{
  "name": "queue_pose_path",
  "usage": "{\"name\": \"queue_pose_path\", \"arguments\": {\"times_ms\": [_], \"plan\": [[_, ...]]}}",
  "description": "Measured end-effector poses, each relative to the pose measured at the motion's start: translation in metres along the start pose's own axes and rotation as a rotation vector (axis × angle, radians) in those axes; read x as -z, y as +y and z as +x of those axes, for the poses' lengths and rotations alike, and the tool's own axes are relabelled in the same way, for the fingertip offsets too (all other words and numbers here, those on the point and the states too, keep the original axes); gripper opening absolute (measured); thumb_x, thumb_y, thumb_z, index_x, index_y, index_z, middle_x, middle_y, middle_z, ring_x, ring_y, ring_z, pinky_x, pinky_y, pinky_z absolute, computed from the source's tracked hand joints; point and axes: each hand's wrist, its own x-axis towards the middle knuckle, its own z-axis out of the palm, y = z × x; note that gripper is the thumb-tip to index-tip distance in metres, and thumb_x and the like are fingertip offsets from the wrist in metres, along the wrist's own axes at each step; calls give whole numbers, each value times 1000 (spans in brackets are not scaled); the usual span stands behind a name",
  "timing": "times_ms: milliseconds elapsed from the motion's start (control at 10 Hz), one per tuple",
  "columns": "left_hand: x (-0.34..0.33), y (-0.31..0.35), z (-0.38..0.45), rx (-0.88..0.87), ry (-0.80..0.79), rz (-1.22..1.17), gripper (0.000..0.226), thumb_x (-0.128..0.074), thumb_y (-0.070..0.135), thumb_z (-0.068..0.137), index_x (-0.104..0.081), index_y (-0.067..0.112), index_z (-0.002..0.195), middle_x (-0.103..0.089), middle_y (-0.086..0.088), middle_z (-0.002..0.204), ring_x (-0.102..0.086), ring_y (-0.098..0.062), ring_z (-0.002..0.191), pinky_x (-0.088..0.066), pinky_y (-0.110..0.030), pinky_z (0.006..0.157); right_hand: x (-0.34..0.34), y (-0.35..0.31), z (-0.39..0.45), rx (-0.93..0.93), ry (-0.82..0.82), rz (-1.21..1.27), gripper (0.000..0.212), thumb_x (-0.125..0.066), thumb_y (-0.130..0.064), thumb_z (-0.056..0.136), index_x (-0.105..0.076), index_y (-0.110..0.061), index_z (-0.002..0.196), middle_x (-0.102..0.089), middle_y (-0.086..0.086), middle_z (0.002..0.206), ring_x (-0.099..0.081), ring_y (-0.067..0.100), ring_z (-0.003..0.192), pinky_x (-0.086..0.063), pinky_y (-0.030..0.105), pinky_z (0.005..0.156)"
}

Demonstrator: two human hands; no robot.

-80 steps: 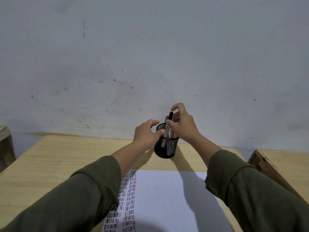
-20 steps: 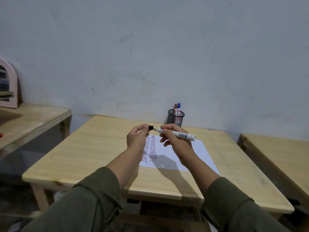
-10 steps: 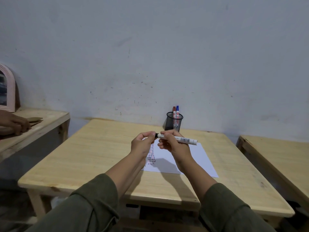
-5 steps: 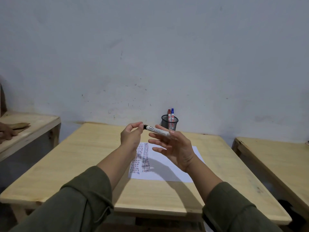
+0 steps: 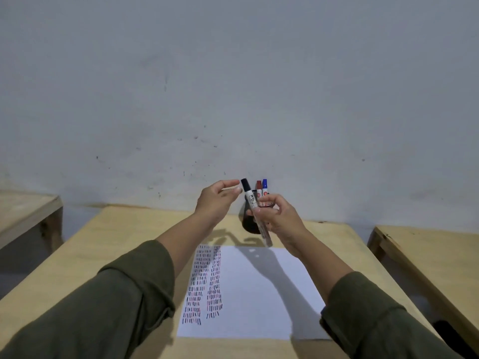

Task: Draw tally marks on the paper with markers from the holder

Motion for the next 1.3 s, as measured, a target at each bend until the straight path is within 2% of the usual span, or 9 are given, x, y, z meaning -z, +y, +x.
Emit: {"name": "queue_pose_path", "arguments": {"times_ms": [100,200,300,400,500,600,700,900,1300], "plan": [[-12,-5,28,-24,-33,207,33,-61,30,88,-62,27,120,-68,1,120,-60,-13,113,-43,-27,97,20,-2,29,114,115,-71,56,-58,-2,88,-38,-30,133,-72,7,87,-66,16,80,-51,37,77],[-24,-13,49,-47,-64,407,45,-61,29,88,-54,22,132,-61,0,132,-53,-17,124,-39,-30,105,34,-10,55,192,192,-140,80,-55,1,88,-20,-46,142,-64,6,86,-66,17,76,-55,39,79],[-35,-24,65,-26,-89,541,51,-60,35,88,-49,23,136,-53,1,142,-46,-20,132,-37,-34,107,40,-12,80,263,258,-279,86,-54,0,87,-16,-58,137,-60,9,94,-66,33,86,-57,47,81],[-43,-36,77,-3,-94,592,54,-59,38,87,-48,23,137,-51,-2,144,-43,-24,134,-37,-36,108,41,-6,98,329,282,-403,79,-52,-1,86,-22,-54,137,-57,-2,97,-65,33,81,-58,46,77],[-49,-44,83,-6,-91,610,53,-60,36,87,-49,22,137,-52,-5,142,-44,-25,133,-36,-35,107,39,6,109,346,279,-478,70,-53,-2,86,-29,-43,137,-60,2,97,-65,19,79,-54,22,69],[-50,-49,85,-26,-88,606,50,-60,34,87,-52,21,135,-55,-5,140,-45,-25,133,-35,-32,106,38,24,117,309,243,-547,67,-57,-3,85,-34,-41,135,-64,8,87,-62,18,82,-42,7,62],[-51,-53,86,-31,-70,594,49,-60,33,87,-53,21,134,-56,-5,139,-46,-24,132,-35,-30,105,37,39,124,255,175,-614,66,-59,-4,85,-36,-40,135,-68,12,84,-62,22,79,-42,7,60],[-52,-56,86,-29,-49,512,48,-63,29,86,-55,19,132,-58,-6,137,-46,-24,132,-34,-30,106,36,51,131,242,147,-639,55,-61,-5,83,-51,-30,131,-68,9,97,-64,21,94,-51,28,86],[-52,-57,88,-42,-22,518,48,-63,31,86,-54,22,133,-57,-6,138,-45,-23,134,-34,-28,105,30,54,135,261,209,-604,59,-58,-2,84,-45,-23,138,-67,4,96,-61,16,90,-48,25,85]]}}
